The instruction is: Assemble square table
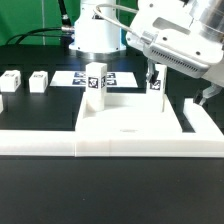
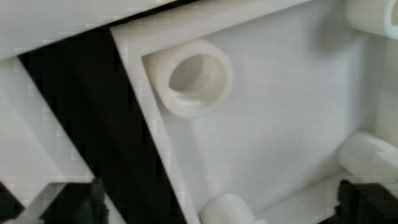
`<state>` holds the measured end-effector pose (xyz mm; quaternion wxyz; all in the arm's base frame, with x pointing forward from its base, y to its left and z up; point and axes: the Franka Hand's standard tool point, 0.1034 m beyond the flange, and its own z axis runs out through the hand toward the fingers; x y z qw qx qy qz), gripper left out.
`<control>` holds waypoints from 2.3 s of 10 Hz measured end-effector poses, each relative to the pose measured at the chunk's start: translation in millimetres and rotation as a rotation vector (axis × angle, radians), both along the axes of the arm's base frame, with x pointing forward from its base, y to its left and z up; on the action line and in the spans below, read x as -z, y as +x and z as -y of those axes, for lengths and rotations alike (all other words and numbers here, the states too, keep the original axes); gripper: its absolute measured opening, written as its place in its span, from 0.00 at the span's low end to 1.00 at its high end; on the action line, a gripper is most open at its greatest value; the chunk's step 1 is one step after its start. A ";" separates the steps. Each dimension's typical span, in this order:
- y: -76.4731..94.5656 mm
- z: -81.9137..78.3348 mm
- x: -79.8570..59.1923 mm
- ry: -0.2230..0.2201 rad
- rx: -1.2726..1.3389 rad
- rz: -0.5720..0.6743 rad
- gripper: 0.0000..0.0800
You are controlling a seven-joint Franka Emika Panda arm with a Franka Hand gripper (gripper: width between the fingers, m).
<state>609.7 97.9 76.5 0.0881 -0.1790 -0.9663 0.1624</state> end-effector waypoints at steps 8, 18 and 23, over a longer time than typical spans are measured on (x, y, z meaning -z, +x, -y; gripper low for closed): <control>-15.8 89.8 -45.1 -0.317 0.688 0.112 0.81; -59.8 194.3 -55.2 -0.523 1.341 0.198 0.81; -85.9 233.3 -42.9 -0.625 1.677 0.327 0.81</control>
Offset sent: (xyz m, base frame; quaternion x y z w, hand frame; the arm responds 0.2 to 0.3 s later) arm -0.0198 -0.0414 0.0300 0.1434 -0.1055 0.2554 0.9503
